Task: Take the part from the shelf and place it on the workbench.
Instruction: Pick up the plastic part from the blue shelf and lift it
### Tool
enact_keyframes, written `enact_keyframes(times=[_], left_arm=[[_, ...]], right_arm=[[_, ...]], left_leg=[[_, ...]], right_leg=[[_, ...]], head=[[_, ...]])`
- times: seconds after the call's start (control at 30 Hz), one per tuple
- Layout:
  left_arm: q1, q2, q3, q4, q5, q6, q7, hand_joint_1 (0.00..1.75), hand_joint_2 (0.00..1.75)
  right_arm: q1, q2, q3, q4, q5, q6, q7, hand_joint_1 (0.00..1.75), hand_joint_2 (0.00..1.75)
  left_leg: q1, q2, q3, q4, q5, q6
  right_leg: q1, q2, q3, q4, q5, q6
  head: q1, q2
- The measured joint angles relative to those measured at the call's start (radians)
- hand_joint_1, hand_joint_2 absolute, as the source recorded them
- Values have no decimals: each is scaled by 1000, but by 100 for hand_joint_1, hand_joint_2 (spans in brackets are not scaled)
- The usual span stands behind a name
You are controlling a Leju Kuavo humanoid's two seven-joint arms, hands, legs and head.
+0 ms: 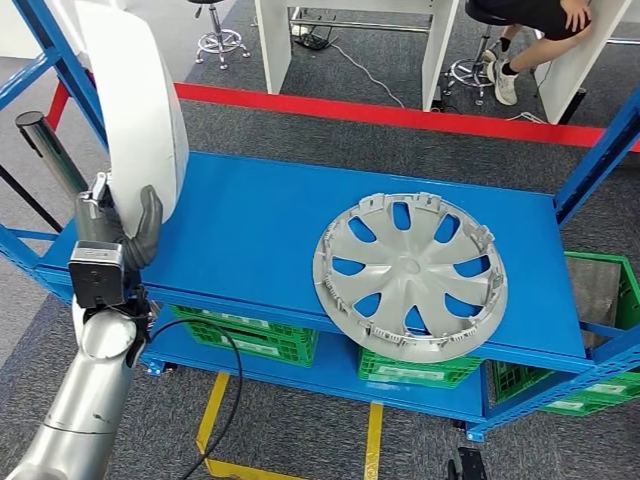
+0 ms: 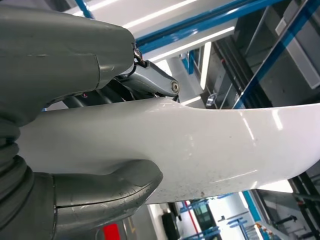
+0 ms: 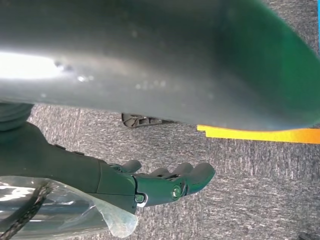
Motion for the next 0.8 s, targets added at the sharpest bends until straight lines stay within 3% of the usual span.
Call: enact_keyframes(times=[0.5,0.67,0.73,0.8], left_arm=[[20,3,3,23,31,-61,6,175,175],[21,3,5,28,34,-66,11,175,175],[21,3,5,28,34,-67,11,175,175],[23,3,5,31,35,-68,11,175,175]], right_arm=[[12,0,18,0,-5,-4,-16,0,0],[13,0,24,0,-6,-5,-16,0,0],[13,-1,25,0,-6,-6,-16,0,0],[14,-2,25,0,-6,-6,-17,0,0]], left_leg=[[-4,0,-2,5,-2,3],[-4,1,-3,-1,9,19],[2,4,-5,-15,22,30],[4,5,-12,-19,29,35]], right_leg=[[-3,0,0,-2,3,5],[-5,0,-3,-4,7,19],[-3,0,-25,37,-29,23],[-2,0,-78,154,-96,25]], head=[[0,0],[0,0],[1,0],[2,0]])
